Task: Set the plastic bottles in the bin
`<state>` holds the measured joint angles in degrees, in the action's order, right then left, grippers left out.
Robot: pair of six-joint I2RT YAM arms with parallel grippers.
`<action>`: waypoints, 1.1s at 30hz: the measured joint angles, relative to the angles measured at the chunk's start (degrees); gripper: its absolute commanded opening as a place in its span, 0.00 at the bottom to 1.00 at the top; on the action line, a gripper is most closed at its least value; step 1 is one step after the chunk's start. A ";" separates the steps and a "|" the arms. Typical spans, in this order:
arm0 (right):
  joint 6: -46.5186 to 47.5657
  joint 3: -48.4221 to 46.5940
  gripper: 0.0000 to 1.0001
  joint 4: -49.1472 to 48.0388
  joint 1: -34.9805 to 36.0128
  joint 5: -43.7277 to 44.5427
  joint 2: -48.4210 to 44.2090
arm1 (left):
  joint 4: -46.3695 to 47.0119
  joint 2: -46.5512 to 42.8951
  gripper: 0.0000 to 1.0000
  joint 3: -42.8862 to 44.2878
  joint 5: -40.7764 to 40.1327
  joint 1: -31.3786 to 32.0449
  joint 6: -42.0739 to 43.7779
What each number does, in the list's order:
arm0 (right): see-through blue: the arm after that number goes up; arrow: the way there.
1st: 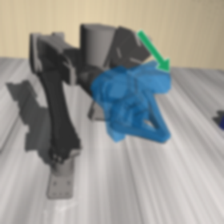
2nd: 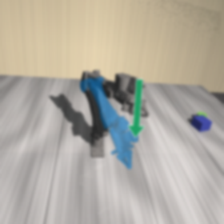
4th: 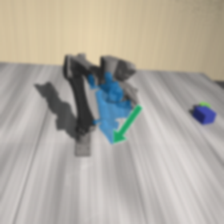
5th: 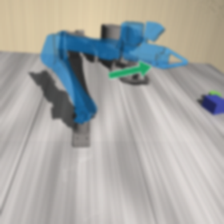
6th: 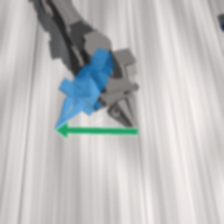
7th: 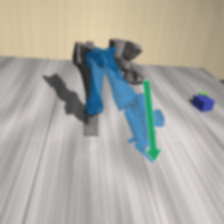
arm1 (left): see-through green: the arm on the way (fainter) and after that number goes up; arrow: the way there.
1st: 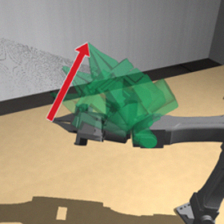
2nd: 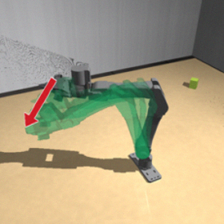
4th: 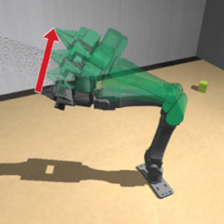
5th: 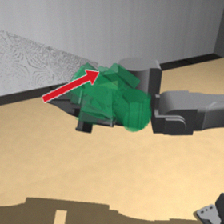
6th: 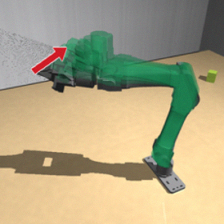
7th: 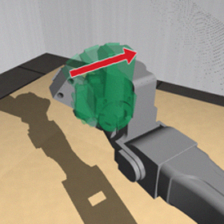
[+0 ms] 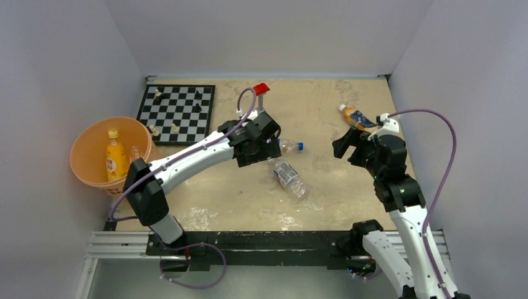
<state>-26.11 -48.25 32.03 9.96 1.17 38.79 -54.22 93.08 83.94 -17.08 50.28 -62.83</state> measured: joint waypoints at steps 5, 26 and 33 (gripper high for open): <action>0.00 0.00 0.99 1.16 0.00 0.85 -0.61 | 2.32 4.85 1.00 2.58 4.26 0.02 -4.44; 0.04 0.00 0.99 1.40 0.00 0.68 -0.55 | -1.55 23.78 0.93 12.94 7.45 2.03 -15.17; 0.09 0.00 0.99 1.51 0.00 0.63 0.22 | -2.10 25.83 0.60 12.09 7.45 2.21 -15.56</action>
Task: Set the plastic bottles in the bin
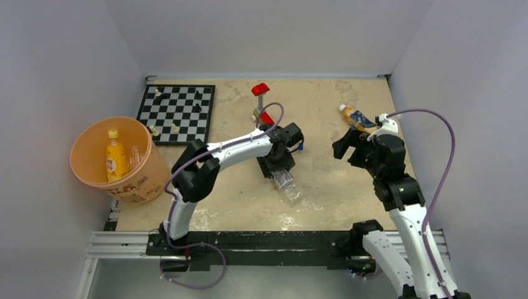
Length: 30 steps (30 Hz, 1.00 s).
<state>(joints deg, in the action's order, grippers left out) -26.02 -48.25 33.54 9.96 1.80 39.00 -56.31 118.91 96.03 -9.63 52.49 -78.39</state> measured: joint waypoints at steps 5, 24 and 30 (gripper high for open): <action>0.00 0.00 0.99 0.39 0.00 0.00 0.00 | 0.04 -6.34 0.34 -8.02 -0.90 0.04 -0.13; -0.94 0.00 0.99 -1.97 0.00 -2.86 2.84 | -7.50 -69.37 0.18 -5.38 -40.68 -12.50 38.18; -1.07 0.02 0.99 -2.45 0.00 -3.08 2.51 | 10.80 -71.25 0.20 -11.30 -56.08 -22.01 66.97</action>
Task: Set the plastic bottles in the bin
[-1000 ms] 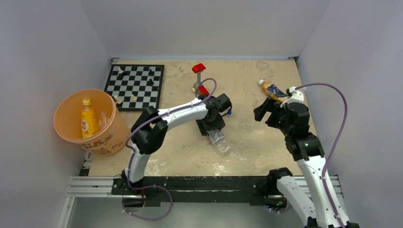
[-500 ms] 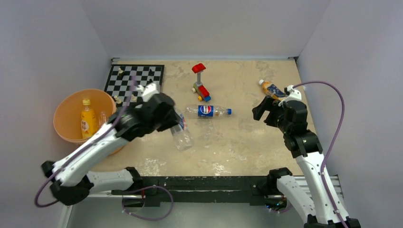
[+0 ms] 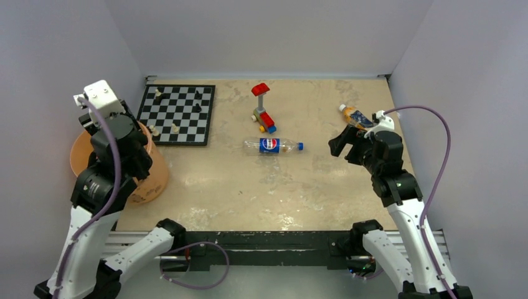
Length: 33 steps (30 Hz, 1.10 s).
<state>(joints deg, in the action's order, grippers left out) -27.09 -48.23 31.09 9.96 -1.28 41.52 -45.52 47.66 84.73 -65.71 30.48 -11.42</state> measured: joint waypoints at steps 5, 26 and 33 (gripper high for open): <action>0.00 0.07 0.99 -0.04 0.00 -0.33 -0.57 | 4.74 2.95 0.21 -3.45 2.51 -12.94 6.05; 0.17 0.92 0.99 1.03 0.00 -0.76 -2.75 | 1.38 6.49 1.00 -11.34 13.77 -25.24 -2.91; 0.13 0.92 0.99 0.96 0.00 -0.76 -2.16 | -5.44 7.04 1.00 -2.01 21.31 -21.66 -6.05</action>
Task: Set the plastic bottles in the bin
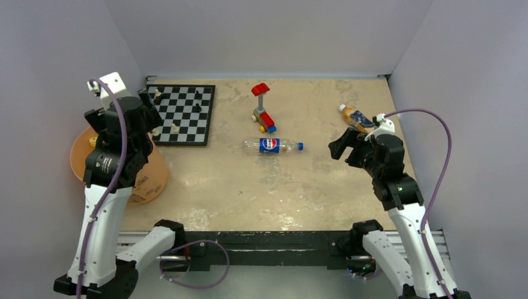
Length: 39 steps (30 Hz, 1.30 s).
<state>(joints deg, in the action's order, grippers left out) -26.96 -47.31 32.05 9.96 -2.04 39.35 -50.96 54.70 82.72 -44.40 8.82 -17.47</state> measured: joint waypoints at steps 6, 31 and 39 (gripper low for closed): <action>-0.07 0.00 0.99 0.02 0.00 0.66 -0.04 | -2.60 6.34 1.00 4.31 4.22 19.32 -6.21; -0.61 -0.02 0.99 1.14 0.00 2.84 0.72 | -5.31 50.36 0.99 10.62 25.79 31.47 -57.22; -0.22 -0.04 0.99 1.20 0.00 2.86 1.05 | 1.57 52.24 0.99 3.82 26.62 31.45 -71.34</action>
<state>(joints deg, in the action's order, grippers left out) -27.18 -47.35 33.26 9.96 0.82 40.40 -49.39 106.94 86.54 -17.78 40.27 -88.82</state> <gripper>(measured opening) 0.985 0.994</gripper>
